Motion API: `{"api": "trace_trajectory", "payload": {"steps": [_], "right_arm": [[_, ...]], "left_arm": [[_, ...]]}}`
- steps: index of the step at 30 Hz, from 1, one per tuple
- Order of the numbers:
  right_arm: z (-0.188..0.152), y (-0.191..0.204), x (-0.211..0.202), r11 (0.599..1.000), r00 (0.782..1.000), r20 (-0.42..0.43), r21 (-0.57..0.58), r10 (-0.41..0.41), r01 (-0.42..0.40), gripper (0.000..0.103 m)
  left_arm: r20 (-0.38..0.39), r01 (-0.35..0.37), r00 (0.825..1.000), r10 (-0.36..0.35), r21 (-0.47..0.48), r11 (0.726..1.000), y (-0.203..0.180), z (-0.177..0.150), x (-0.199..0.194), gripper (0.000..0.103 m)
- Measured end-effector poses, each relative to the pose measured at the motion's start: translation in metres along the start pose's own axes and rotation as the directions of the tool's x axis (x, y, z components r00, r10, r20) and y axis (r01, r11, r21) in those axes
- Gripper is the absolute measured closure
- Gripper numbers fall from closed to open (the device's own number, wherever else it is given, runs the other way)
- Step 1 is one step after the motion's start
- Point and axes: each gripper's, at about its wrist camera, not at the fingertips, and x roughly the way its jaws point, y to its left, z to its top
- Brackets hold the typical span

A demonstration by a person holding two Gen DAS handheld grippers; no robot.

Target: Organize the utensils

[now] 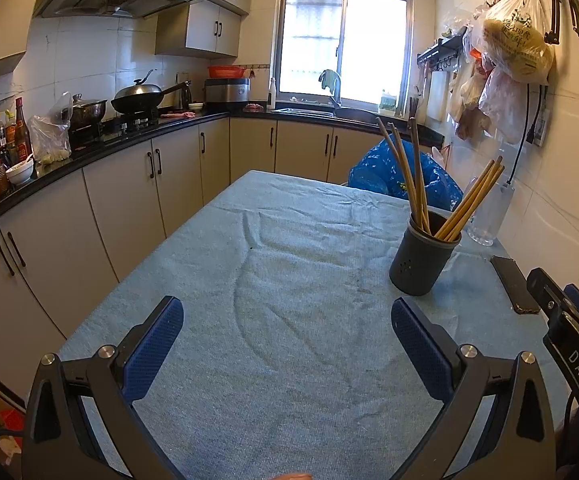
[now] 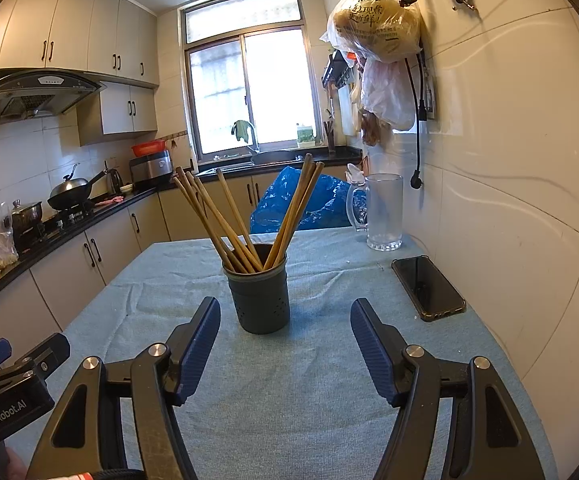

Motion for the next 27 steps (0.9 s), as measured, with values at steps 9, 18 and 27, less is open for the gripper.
{"api": "trace_trajectory", "payload": {"steps": [9, 18, 27], "right_arm": [[-0.001, 0.001, 0.002, 1.000, 1.000, 0.010, -0.016, -0.001, 0.001, 0.031], [0.006, 0.005, 0.008, 0.998, 1.000, 0.012, -0.056, 0.014, -0.013, 0.030], [0.004, 0.002, 0.016, 0.998, 1.000, -0.006, -0.062, 0.019, -0.019, 0.030]], "left_arm": [[0.001, 0.006, 1.000, -0.006, 0.004, 1.000, -0.002, 0.002, 0.003, 0.000], [-0.002, 0.006, 1.000, -0.006, 0.029, 1.000, -0.006, 0.011, 0.005, 0.000], [-0.033, 0.019, 0.999, -0.017, 0.048, 0.999, -0.015, 0.014, 0.015, 0.000]]}}
